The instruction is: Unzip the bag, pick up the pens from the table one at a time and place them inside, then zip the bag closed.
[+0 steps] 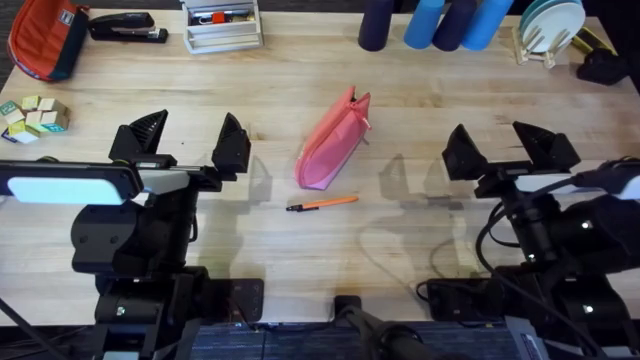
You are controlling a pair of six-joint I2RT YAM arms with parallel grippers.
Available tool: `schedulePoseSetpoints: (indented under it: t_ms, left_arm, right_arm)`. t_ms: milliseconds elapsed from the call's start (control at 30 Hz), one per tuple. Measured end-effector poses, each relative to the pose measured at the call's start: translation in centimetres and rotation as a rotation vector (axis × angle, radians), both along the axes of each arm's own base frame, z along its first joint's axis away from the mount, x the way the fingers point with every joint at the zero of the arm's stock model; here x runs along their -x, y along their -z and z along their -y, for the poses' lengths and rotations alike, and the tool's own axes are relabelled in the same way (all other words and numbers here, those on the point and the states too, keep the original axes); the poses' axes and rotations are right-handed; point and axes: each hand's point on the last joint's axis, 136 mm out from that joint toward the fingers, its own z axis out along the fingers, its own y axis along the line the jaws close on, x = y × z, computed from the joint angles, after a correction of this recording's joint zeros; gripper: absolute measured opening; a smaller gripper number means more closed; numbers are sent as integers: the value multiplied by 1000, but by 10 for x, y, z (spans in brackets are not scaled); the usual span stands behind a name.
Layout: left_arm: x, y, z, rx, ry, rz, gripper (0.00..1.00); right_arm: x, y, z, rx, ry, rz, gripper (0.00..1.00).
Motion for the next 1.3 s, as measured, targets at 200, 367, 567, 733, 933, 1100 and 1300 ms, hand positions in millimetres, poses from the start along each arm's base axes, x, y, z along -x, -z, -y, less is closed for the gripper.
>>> schedulePoseSetpoints:
  t_ms: [200,367,567,733,933,1100,1300]
  left_arm:
    - [0,0,0,0,0,0,993]
    - [0,0,0,0,0,0,993]
    - [0,4,0,0,0,-16,993]
    - [0,7,1,0,8,-31,993]
    - [3,14,4,0,24,-80,993]
    - [12,0,8,2,48,-119,993]
    - [23,-38,16,5,96,-117,993]
  right_arm:
    - [0,1,0,0,0,-5,997]
    - [0,1,0,0,0,-6,997]
    - [0,2,0,0,0,-7,997]
    - [0,3,0,0,0,-13,997]
    - [6,5,0,0,-2,-73,998]
    - [16,15,0,0,-1,-211,997]
    - [18,-19,-2,-2,-10,-226,997]
